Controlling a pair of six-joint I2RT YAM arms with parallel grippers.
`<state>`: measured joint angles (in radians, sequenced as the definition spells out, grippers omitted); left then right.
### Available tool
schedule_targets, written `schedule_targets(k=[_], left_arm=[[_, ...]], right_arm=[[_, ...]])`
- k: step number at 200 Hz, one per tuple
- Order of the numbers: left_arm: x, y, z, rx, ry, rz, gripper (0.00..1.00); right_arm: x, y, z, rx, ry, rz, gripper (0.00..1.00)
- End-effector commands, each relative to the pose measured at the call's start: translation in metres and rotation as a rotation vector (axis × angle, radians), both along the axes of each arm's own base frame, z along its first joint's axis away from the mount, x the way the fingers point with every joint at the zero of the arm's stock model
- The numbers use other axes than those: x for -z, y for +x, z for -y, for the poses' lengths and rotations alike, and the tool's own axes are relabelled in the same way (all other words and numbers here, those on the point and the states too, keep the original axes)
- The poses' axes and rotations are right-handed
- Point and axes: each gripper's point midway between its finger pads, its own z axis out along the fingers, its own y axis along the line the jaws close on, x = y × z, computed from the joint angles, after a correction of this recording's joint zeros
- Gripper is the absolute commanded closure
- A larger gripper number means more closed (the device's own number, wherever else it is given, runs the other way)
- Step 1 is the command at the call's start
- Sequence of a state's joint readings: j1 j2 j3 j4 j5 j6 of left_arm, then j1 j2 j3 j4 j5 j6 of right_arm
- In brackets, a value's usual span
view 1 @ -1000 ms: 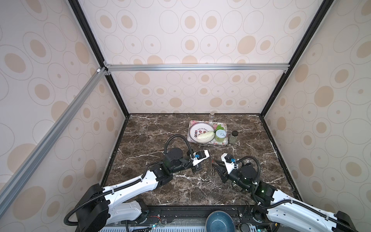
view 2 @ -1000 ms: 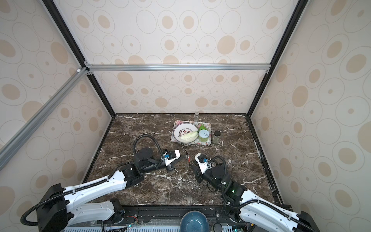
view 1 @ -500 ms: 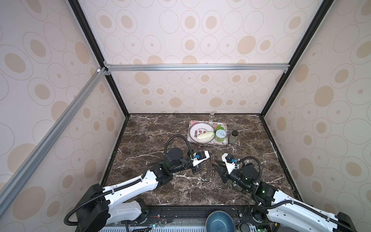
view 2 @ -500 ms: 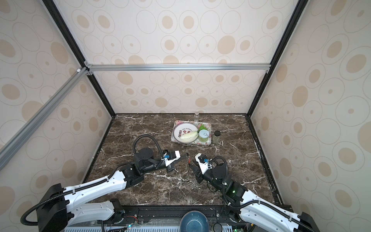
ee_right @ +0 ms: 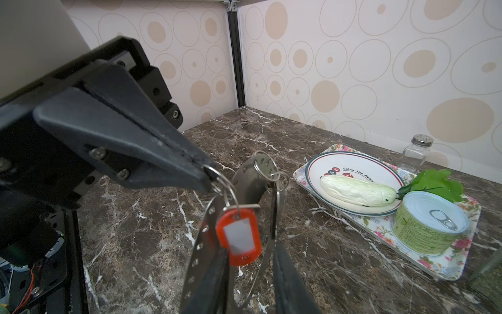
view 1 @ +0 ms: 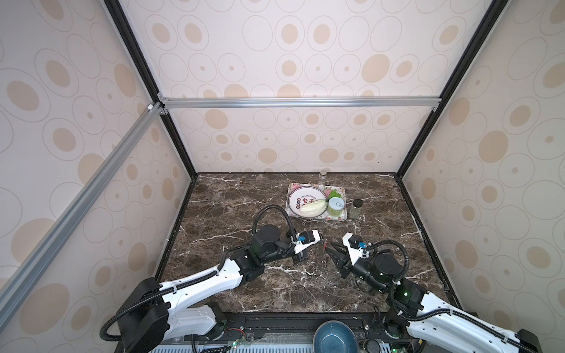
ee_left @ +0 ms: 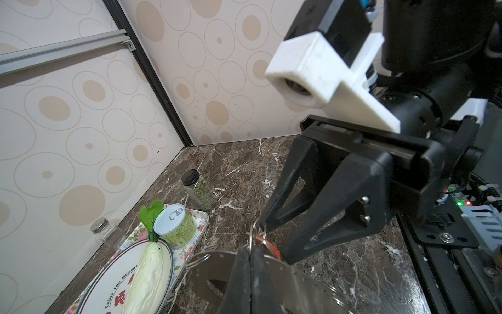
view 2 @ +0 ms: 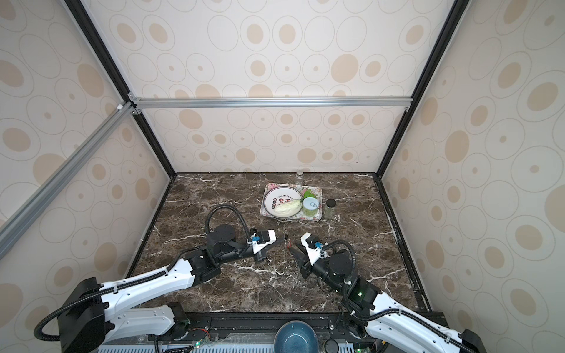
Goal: Attach keys to a key ring
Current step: Insert the key into the keyring.
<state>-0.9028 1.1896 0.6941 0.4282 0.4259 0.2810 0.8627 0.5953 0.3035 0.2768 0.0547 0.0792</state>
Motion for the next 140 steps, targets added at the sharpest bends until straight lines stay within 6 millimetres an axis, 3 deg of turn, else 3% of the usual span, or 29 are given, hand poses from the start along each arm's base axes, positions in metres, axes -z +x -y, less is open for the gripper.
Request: schedule_targets(k=[1, 97, 140], left_arm=[[-0.0271, -0.0038, 0.0056, 0.029, -0.050, 0.054, 1.00], [-0.0218, -0.0116, 0.0133, 0.098, -0.026, 0.036, 1.00], [-0.0190, -0.0038, 0.0139, 0.062, -0.017, 0.029, 1.00]], right_arm=[[-0.0028, -0.0010, -0.0003, -0.010, 0.006, 0.023, 0.70], [-0.0018, -0.0012, -0.0037, -0.024, -0.002, 0.015, 0.67], [-0.0019, -0.0028, -0.0049, -0.035, -0.002, 0.016, 0.67]])
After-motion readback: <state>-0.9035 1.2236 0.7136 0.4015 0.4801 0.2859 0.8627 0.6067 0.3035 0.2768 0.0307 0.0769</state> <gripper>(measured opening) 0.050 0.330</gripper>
